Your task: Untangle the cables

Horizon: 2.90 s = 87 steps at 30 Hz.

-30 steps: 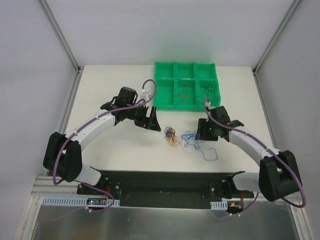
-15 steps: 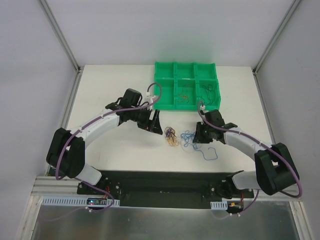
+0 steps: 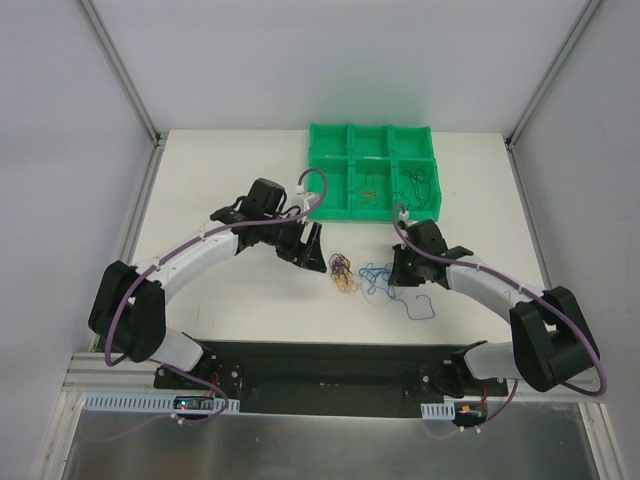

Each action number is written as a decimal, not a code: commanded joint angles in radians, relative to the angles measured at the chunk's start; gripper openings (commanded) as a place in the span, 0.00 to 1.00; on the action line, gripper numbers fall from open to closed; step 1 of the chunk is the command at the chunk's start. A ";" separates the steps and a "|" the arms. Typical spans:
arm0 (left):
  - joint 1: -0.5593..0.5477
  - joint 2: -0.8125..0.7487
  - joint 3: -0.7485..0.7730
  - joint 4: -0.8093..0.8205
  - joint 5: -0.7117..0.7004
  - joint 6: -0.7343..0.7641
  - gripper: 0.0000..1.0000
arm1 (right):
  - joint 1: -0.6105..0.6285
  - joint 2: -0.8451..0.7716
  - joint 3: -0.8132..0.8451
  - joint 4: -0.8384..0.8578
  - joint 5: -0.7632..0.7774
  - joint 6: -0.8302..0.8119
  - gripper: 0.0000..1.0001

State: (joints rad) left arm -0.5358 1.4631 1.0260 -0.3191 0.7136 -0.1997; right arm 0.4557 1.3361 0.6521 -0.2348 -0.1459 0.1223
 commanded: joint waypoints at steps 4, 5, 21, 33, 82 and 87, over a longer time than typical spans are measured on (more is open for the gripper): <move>-0.095 -0.024 0.081 0.000 -0.124 -0.036 0.77 | 0.037 -0.127 0.043 -0.018 -0.037 0.010 0.01; -0.104 -0.014 0.098 0.006 -0.121 -0.079 0.72 | 0.046 -0.164 0.055 -0.029 -0.047 0.013 0.01; -0.121 -0.136 0.028 0.485 -0.098 -0.253 0.78 | 0.047 -0.405 0.320 0.003 -0.418 0.080 0.01; -0.121 -0.173 0.071 0.146 -0.443 -0.123 0.15 | 0.055 -0.443 0.328 -0.036 -0.355 0.047 0.01; -0.006 -0.239 0.064 -0.161 -0.575 -0.122 0.76 | 0.126 -0.076 0.710 -0.104 0.259 -0.139 0.00; 0.055 -0.290 0.187 -0.167 -0.589 -0.092 0.76 | 0.115 0.102 0.846 -0.045 0.235 -0.127 0.00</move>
State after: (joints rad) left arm -0.5285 1.2415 1.0809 -0.5079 0.0776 -0.2989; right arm 0.5804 1.3445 1.3884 -0.3828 0.1322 -0.0021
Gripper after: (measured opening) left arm 0.759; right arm 0.009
